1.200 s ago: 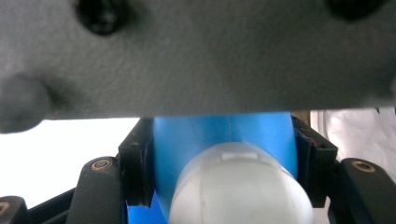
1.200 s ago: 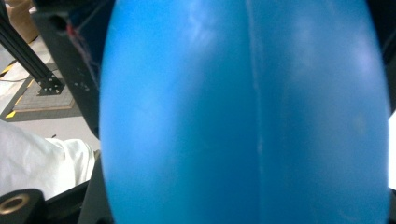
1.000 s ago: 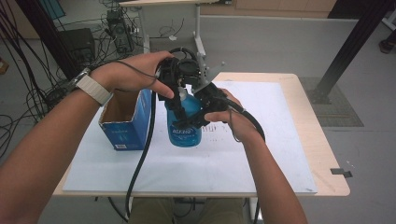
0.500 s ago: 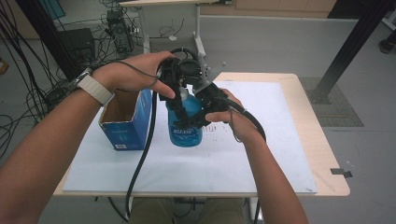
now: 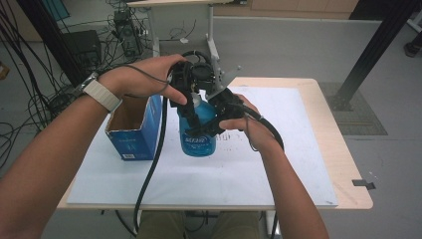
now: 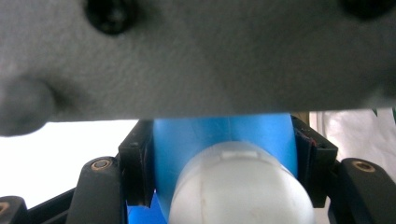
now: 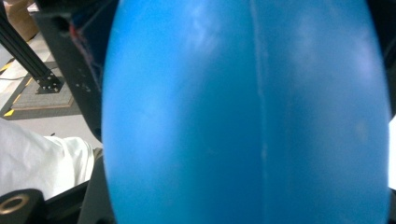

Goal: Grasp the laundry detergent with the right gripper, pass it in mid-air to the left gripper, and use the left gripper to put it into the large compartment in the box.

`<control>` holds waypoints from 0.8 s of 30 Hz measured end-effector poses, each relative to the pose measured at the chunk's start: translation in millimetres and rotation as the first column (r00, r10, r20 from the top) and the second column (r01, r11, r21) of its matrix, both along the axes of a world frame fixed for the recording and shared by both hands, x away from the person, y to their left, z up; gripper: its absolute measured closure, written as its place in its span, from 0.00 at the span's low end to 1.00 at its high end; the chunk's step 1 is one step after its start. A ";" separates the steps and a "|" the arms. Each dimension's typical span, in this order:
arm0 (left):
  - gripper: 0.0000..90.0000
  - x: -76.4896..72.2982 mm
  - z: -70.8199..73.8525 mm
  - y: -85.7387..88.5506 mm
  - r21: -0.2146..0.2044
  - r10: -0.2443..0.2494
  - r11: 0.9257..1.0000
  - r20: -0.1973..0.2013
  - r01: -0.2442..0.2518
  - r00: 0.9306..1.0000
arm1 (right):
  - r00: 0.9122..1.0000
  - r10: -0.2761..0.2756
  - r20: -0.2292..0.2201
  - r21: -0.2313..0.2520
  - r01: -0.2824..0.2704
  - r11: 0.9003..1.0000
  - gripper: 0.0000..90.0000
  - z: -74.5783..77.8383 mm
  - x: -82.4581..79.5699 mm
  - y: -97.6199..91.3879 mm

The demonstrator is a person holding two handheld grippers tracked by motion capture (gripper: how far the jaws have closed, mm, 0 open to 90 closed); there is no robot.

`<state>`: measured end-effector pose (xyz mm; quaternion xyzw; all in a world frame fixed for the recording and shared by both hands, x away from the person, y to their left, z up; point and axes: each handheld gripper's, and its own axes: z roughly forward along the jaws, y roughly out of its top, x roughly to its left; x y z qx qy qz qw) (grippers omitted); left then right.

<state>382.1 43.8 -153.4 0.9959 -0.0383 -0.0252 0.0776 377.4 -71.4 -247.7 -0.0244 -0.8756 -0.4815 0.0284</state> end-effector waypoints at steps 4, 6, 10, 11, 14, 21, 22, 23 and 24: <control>0.42 -0.3 -0.1 0.1 -0.004 0.003 1.000 -0.002 -0.003 1.000 | 1.000 0.000 0.000 0.000 0.000 1.000 0.48 0.0 0.0 0.0; 0.42 -0.4 -0.2 0.1 -0.006 0.004 1.000 -0.002 -0.004 1.000 | 1.000 0.003 0.004 0.000 -0.003 1.000 0.48 0.1 0.1 0.0; 0.42 -0.6 0.0 -0.3 -0.003 0.001 1.000 0.000 -0.001 1.000 | 1.000 0.003 -0.003 0.001 -0.003 1.000 0.48 0.2 -0.8 -0.2; 0.42 -0.7 0.0 -0.5 -0.003 0.000 1.000 0.000 0.000 1.000 | 1.000 0.002 0.000 0.000 -0.002 1.000 0.48 0.2 -0.7 -0.5; 0.42 -1.5 -0.1 -0.9 -0.004 0.002 1.000 0.001 -0.002 1.000 | 1.000 0.003 0.004 -0.001 -0.003 1.000 0.48 0.1 -0.9 -1.0; 0.42 -3.6 1.4 -1.1 0.001 -0.005 1.000 0.012 0.005 1.000 | 1.000 0.006 0.003 0.005 -0.006 1.000 0.48 0.7 -2.2 -1.1; 0.42 -3.8 1.7 -0.9 -0.003 0.001 1.000 0.009 -0.001 1.000 | 1.000 0.005 0.008 0.004 -0.005 1.000 0.48 1.0 -2.2 -1.2; 0.42 -3.7 2.3 -1.0 0.001 -0.004 1.000 0.012 0.004 1.000 | 1.000 0.004 0.007 0.003 -0.004 1.000 0.48 1.5 -2.2 -1.3; 0.42 -4.2 2.6 -0.8 -0.003 -0.001 1.000 0.013 0.001 1.000 | 1.000 0.004 0.009 0.003 -0.004 1.000 0.48 1.7 -2.2 -1.3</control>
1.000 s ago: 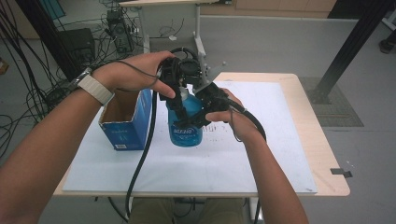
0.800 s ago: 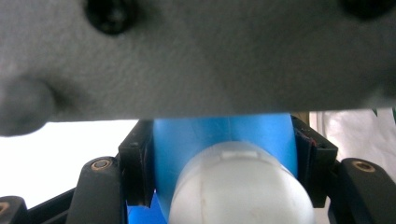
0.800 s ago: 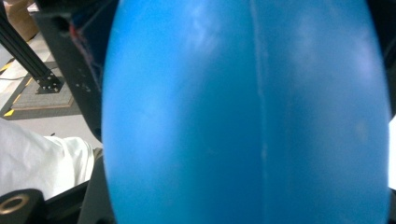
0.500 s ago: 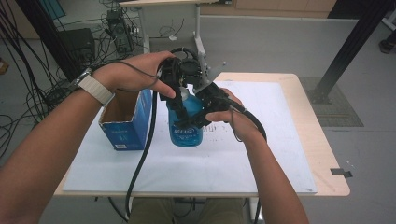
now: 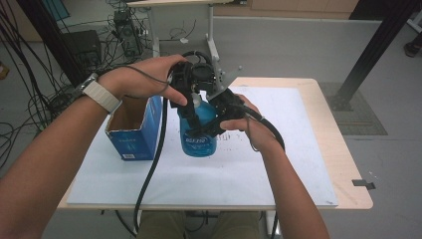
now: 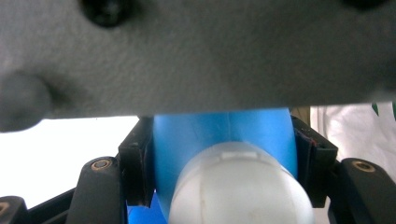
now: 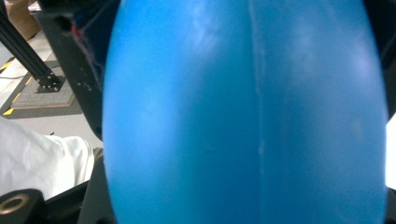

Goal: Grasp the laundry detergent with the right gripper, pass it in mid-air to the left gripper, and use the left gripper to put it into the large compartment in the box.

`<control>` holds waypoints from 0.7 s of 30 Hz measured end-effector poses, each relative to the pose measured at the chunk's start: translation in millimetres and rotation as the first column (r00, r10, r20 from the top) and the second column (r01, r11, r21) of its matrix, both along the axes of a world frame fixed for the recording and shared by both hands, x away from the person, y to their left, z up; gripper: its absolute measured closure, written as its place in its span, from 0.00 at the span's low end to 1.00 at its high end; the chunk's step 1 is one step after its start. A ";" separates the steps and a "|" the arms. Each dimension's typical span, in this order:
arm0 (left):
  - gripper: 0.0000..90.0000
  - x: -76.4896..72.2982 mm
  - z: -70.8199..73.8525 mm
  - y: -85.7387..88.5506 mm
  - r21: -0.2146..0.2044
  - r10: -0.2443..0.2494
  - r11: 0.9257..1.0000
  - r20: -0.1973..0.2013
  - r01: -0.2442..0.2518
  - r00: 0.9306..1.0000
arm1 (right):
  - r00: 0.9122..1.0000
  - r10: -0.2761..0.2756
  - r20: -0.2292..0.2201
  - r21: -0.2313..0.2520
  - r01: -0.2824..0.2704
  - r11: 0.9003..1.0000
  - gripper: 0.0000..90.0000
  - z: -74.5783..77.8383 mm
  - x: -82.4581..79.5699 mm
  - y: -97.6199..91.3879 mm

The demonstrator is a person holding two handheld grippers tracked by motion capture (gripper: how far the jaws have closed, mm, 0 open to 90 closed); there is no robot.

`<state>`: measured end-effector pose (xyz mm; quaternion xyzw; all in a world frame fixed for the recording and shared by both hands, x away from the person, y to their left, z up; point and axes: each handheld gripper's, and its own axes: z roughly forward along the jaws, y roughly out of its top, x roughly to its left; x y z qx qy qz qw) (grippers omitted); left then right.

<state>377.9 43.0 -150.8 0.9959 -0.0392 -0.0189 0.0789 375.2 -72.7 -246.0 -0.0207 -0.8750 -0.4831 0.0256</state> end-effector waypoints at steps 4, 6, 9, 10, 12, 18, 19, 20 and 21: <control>0.42 -0.9 1.4 0.3 -0.005 -0.001 1.000 0.004 0.001 1.000 | 1.000 0.000 0.004 0.006 0.000 1.000 0.48 1.1 -0.7 -0.5; 0.42 -1.9 2.0 0.2 -0.007 0.000 1.000 0.011 0.000 1.000 | 1.000 0.000 0.007 0.008 0.000 1.000 0.48 1.2 -0.9 -0.7; 0.42 -2.8 3.4 0.0 -0.005 0.001 1.000 0.015 -0.001 1.000 | 1.000 0.001 0.008 0.013 -0.001 1.000 0.47 1.8 -1.0 -1.2; 0.42 -3.1 3.9 0.1 -0.005 0.000 1.000 0.018 0.000 1.000 | 1.000 0.004 0.014 0.017 -0.004 1.000 0.47 2.1 -0.8 -0.9; 0.42 -3.2 5.4 0.9 -0.012 0.000 1.000 0.018 0.000 1.000 | 1.000 0.002 0.018 0.020 -0.003 1.000 0.47 3.0 -1.1 -1.2; 0.42 -4.1 6.4 2.0 -0.004 0.004 1.000 0.021 -0.003 1.000 | 0.999 -0.003 0.052 0.048 0.001 0.999 0.35 3.5 -1.0 -1.4; 0.42 -4.2 6.4 2.0 -0.001 0.003 1.000 0.021 -0.003 1.000 | 0.999 -0.002 0.047 0.055 -0.001 0.998 0.28 3.1 -0.6 -2.6; 0.42 -4.4 6.4 2.1 0.003 0.000 1.000 0.023 0.000 1.000 | 0.999 0.000 0.037 0.062 -0.003 0.998 0.23 2.7 -0.5 -3.3; 0.42 -4.3 6.4 2.1 0.009 -0.002 1.000 0.025 0.001 1.000 | 1.000 0.000 0.031 0.068 -0.002 0.998 0.21 2.4 -0.7 -4.6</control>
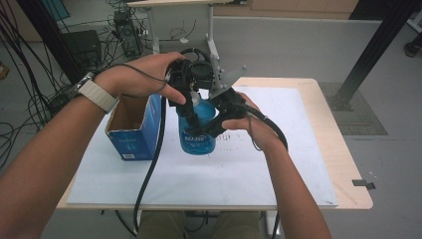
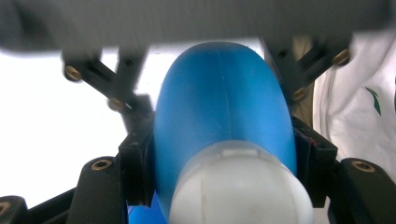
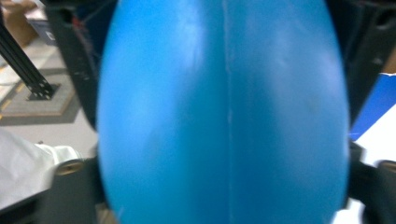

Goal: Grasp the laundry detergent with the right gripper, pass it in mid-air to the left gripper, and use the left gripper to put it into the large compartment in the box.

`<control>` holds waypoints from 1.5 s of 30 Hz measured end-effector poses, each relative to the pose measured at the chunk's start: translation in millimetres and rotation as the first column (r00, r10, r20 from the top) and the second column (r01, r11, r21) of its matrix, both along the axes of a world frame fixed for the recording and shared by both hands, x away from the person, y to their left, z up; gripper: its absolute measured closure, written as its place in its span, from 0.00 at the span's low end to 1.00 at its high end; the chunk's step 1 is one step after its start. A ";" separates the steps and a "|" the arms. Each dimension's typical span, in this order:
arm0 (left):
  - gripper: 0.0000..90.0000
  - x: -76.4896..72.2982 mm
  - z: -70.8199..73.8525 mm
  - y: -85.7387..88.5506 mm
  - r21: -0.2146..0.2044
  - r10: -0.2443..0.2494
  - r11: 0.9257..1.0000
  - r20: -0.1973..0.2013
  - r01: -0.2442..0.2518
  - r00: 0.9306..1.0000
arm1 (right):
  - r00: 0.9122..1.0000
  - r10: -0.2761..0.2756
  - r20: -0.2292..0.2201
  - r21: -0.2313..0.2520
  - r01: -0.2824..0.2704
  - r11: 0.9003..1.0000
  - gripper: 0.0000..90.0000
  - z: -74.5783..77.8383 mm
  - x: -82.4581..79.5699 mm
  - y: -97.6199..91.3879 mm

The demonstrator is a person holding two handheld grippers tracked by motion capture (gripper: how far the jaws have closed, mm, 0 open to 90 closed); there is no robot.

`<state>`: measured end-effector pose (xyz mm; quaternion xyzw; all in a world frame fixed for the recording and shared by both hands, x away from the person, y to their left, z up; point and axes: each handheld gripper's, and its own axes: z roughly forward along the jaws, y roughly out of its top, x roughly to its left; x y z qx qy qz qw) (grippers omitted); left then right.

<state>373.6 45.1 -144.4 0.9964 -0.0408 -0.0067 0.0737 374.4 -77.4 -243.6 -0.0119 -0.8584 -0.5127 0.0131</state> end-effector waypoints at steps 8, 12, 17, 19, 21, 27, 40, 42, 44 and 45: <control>0.42 0.2 0.2 2.9 0.005 0.019 1.000 0.000 -0.019 1.000 | 0.999 -0.033 0.035 -0.093 0.037 0.995 0.06 -8.5 -2.8 -12.0; 0.42 0.2 1.5 4.8 0.009 0.029 1.000 0.004 -0.029 1.000 | 0.999 -0.048 0.026 -0.126 0.051 0.991 0.06 -8.3 -3.8 -19.3; 0.42 0.5 3.6 7.8 0.011 0.045 0.999 0.011 -0.045 0.999 | 0.997 -0.070 0.023 -0.177 0.073 0.981 0.06 -2.0 -5.2 -29.3; 0.42 1.0 4.4 9.4 0.013 0.061 0.998 0.014 -0.061 0.998 | 0.996 -0.081 0.024 -0.192 0.084 0.978 0.07 0.3 -6.0 -33.5; 0.42 1.9 5.4 11.6 0.020 0.086 0.996 0.011 -0.086 0.996 | 0.995 -0.100 0.017 -0.201 0.101 0.974 0.07 2.1 -5.9 -37.5; 0.42 5.0 9.7 18.2 0.028 0.136 0.990 0.036 -0.137 0.990 | 0.986 -0.168 -0.011 -0.330 0.155 0.931 0.08 9.5 -6.5 -52.7; 0.42 9.7 20.5 18.8 0.051 0.276 0.958 0.089 -0.281 0.957 | 0.935 -0.351 0.038 -0.526 0.318 0.789 0.09 18.2 -0.7 -88.2; 0.42 10.8 22.6 17.9 0.052 0.302 0.950 0.097 -0.307 0.949 | 0.925 -0.377 0.048 -0.559 0.338 0.757 0.09 17.6 -0.3 -92.2; 0.42 12.6 24.9 17.8 0.047 0.339 0.937 0.098 -0.345 0.936 | 0.923 -0.383 0.019 -0.577 0.323 0.750 0.10 18.4 -1.4 -95.0; 0.42 14.0 26.9 18.0 0.049 0.352 0.932 0.103 -0.358 0.930 | 0.922 -0.388 0.006 -0.585 0.318 0.746 0.10 19.5 -2.2 -96.2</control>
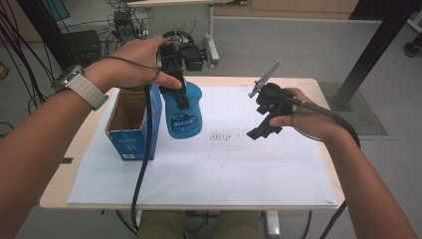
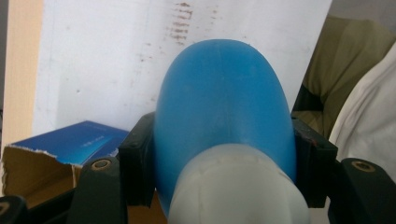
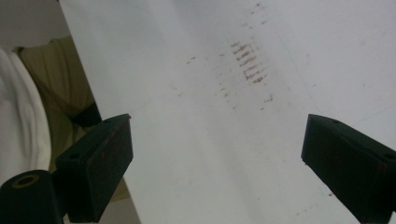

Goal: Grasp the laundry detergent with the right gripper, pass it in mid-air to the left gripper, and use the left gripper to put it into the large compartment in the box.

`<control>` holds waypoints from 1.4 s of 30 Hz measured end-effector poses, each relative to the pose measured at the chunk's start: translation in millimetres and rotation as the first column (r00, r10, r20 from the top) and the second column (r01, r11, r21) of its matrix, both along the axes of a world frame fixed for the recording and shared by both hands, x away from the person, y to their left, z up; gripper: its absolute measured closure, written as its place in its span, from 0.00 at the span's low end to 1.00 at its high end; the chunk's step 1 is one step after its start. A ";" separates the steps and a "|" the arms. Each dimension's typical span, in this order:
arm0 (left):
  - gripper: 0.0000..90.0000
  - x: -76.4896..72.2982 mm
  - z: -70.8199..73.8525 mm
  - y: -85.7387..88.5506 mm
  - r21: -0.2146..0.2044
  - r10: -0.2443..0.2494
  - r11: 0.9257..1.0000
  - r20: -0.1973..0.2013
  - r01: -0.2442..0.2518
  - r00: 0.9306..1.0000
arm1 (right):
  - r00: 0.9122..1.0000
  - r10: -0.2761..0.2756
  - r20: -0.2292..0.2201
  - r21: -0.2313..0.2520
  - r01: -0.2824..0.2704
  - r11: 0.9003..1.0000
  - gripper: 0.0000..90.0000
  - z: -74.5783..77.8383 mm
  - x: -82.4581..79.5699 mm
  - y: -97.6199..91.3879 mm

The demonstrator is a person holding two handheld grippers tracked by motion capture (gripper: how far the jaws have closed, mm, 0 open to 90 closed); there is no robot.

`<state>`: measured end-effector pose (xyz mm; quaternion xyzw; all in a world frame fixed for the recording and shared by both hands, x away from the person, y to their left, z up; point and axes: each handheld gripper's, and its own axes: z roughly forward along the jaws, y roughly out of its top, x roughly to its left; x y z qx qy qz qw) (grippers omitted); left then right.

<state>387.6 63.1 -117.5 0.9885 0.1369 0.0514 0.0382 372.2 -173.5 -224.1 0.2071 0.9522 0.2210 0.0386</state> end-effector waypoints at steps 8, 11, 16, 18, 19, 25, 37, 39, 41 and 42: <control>0.42 5.8 8.7 -0.2 0.002 0.125 0.992 0.012 -0.125 0.992 | 0.996 -0.069 -0.056 -0.089 0.064 0.994 0.10 7.5 -2.6 -8.4; 0.42 8.7 11.8 0.3 -0.001 0.172 0.985 0.002 -0.172 0.985 | 0.994 -0.088 -0.066 -0.106 0.081 0.991 0.10 8.2 -3.4 -10.2; 0.42 11.2 16.0 0.9 0.000 0.219 0.976 0.003 -0.219 0.976 | 0.992 -0.099 -0.078 -0.125 0.089 0.988 0.11 9.7 -3.2 -10.2; 0.42 11.9 18.2 1.5 0.006 0.230 0.973 0.004 -0.230 0.973 | 0.991 -0.106 -0.082 -0.131 0.094 0.987 0.11 10.8 -2.7 -10.7; 0.42 12.0 19.6 1.9 0.006 0.241 0.971 0.004 -0.241 0.971 | 0.991 -0.108 -0.082 -0.133 0.097 0.986 0.11 11.2 -2.2 -11.4; 0.42 13.8 26.3 5.0 0.005 0.304 0.953 0.005 -0.304 0.953 | 0.986 -0.138 -0.095 -0.137 0.124 0.983 0.10 14.0 -1.5 -15.6; 0.42 14.1 37.5 6.7 0.000 0.377 0.926 0.005 -0.377 0.926 | 0.987 -0.158 -0.038 -0.143 0.151 0.978 0.08 19.8 -4.7 -17.8; 0.42 13.5 38.4 6.3 0.003 0.392 0.920 0.006 -0.392 0.920 | 0.986 -0.161 -0.035 -0.163 0.154 0.975 0.09 19.2 -4.6 -17.5; 0.42 13.3 41.0 6.4 -0.001 0.403 0.915 0.007 -0.404 0.915 | 0.985 -0.169 -0.036 -0.180 0.160 0.971 0.09 17.8 -4.5 -16.7; 0.42 13.1 42.8 6.3 0.001 0.414 0.910 0.008 -0.414 0.910 | 0.985 -0.171 -0.036 -0.182 0.161 0.970 0.09 17.4 -4.2 -16.7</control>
